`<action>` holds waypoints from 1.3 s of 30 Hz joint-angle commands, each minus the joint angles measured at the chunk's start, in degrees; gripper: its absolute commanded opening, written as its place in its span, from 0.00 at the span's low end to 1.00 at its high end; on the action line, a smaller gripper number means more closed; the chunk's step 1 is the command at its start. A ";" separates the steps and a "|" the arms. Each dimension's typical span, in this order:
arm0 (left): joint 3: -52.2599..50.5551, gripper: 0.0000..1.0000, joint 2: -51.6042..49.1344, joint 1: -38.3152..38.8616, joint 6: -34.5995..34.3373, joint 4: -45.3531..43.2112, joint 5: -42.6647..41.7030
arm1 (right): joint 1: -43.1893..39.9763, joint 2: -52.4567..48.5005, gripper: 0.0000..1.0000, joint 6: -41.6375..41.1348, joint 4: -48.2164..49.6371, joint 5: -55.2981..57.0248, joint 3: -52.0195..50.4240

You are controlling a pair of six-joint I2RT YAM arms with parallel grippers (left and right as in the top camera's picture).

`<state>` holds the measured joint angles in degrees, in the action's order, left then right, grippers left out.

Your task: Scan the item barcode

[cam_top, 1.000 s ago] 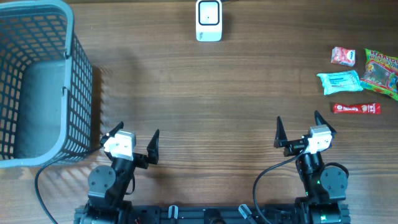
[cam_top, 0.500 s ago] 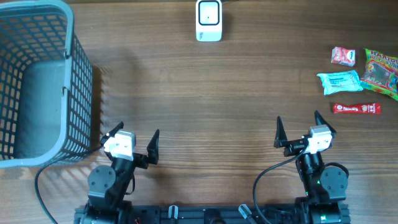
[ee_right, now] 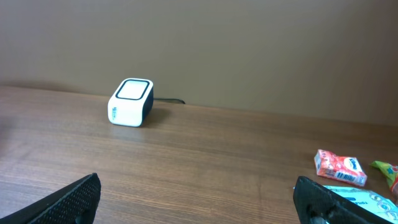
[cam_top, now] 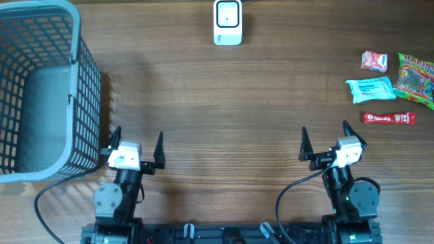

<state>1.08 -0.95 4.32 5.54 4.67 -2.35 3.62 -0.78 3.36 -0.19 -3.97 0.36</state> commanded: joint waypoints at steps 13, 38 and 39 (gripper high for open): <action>-0.74 1.00 0.76 -2.75 -6.05 -0.28 1.99 | 0.35 0.50 1.00 0.98 0.20 0.81 -0.07; -0.74 1.00 0.68 -3.06 -4.87 -0.42 1.97 | 0.35 0.50 1.00 0.98 0.20 0.81 -0.07; -0.74 1.00 0.68 -3.06 -4.87 -0.42 1.97 | 0.35 0.50 1.00 0.98 0.20 0.81 -0.07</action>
<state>1.06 -0.84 1.74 0.93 4.67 -1.10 3.62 -0.78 3.36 -0.16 -3.97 0.36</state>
